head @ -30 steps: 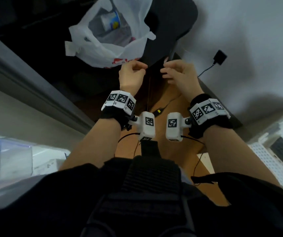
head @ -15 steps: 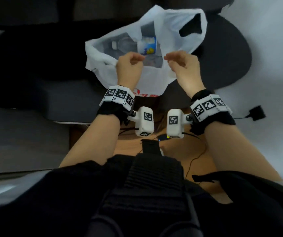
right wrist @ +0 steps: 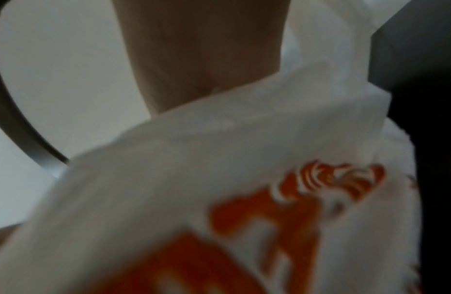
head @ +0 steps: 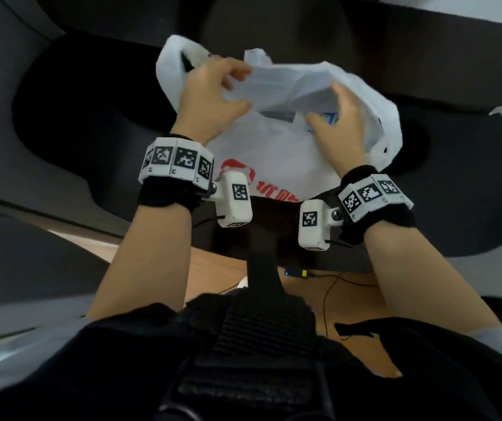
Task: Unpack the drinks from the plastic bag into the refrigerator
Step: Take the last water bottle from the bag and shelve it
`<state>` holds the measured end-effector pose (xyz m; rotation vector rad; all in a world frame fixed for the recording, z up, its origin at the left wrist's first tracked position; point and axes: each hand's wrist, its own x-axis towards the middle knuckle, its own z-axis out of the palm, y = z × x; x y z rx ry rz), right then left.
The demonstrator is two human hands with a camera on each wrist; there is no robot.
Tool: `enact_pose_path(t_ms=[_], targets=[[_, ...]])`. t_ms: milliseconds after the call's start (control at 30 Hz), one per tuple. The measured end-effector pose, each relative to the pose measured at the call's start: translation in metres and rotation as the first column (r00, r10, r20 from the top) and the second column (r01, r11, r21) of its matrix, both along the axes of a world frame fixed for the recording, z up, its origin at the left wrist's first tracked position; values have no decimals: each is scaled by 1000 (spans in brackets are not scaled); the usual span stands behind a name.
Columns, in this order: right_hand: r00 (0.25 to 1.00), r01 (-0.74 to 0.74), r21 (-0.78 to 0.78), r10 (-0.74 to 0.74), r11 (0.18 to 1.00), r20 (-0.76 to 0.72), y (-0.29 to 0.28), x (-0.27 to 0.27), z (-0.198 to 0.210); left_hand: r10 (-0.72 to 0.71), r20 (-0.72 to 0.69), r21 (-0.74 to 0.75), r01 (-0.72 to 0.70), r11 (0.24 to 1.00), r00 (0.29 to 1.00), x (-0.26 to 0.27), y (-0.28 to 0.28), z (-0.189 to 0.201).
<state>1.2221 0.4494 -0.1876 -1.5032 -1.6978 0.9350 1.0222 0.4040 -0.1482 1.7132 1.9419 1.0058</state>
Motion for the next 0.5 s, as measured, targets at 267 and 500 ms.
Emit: enact_pose_path(t_ms=[267,500], targets=[[989,40,-120,-22,992,147,18,-13,-8,-57,-346,-395,-90,914,937,-6,10,-46],[975,2,-305,66,952,212,10,-12,-18,-160,-222,-589,-1,808,962,13,16,-83]])
